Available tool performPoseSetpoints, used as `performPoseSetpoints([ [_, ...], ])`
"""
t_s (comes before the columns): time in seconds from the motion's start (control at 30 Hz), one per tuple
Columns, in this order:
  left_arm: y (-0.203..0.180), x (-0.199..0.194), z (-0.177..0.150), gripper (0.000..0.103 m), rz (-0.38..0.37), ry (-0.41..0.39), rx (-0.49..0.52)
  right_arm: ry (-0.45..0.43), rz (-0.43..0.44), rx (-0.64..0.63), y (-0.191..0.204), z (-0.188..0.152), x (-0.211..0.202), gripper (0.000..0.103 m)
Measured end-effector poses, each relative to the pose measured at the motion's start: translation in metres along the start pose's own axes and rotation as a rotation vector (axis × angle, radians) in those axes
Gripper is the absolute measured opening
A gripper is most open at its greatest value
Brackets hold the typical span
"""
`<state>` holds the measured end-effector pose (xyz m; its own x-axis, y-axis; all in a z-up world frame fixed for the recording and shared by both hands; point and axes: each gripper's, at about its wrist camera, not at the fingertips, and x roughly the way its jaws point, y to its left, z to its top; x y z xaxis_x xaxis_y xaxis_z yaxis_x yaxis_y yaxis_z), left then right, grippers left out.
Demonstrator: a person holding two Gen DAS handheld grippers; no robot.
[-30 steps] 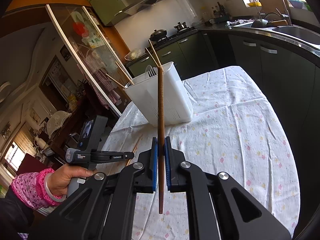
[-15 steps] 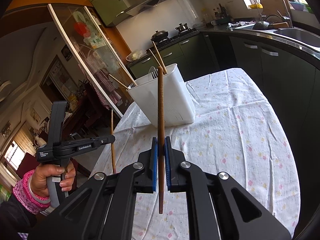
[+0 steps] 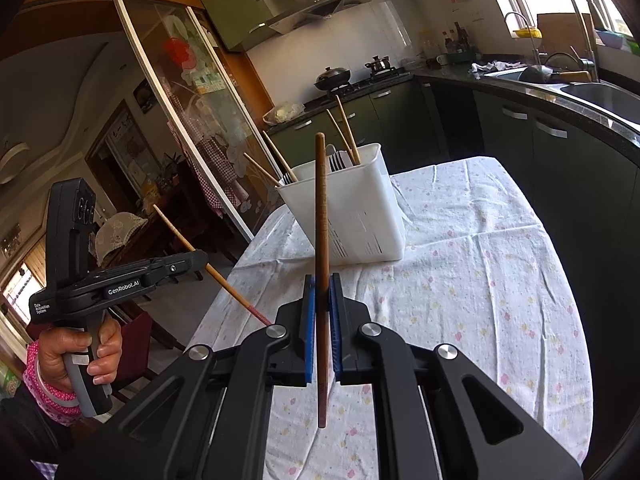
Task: Organize utensils
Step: 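Lift both chopsticks upright and drop them into the white holder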
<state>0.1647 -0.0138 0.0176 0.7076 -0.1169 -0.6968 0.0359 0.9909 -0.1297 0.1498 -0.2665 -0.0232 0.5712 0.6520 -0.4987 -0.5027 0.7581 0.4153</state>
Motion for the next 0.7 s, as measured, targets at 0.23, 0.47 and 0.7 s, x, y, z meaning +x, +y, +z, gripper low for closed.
performPoseSetpoints([
  [0.23,0.0,-0.023,0.043,0.006,-0.027,-0.096,0.022,-0.049,-0.002,-0.046,0.009,0.022,-0.013,0.007],
  [0.47,-0.002,-0.039,0.106,0.006,-0.036,-0.216,0.032,-0.053,-0.01,-0.04,0.002,0.035,-0.009,0.008],
  [0.7,-0.017,-0.024,0.159,0.006,-0.012,-0.289,0.051,-0.042,-0.011,-0.004,-0.016,0.04,-0.001,0.008],
])
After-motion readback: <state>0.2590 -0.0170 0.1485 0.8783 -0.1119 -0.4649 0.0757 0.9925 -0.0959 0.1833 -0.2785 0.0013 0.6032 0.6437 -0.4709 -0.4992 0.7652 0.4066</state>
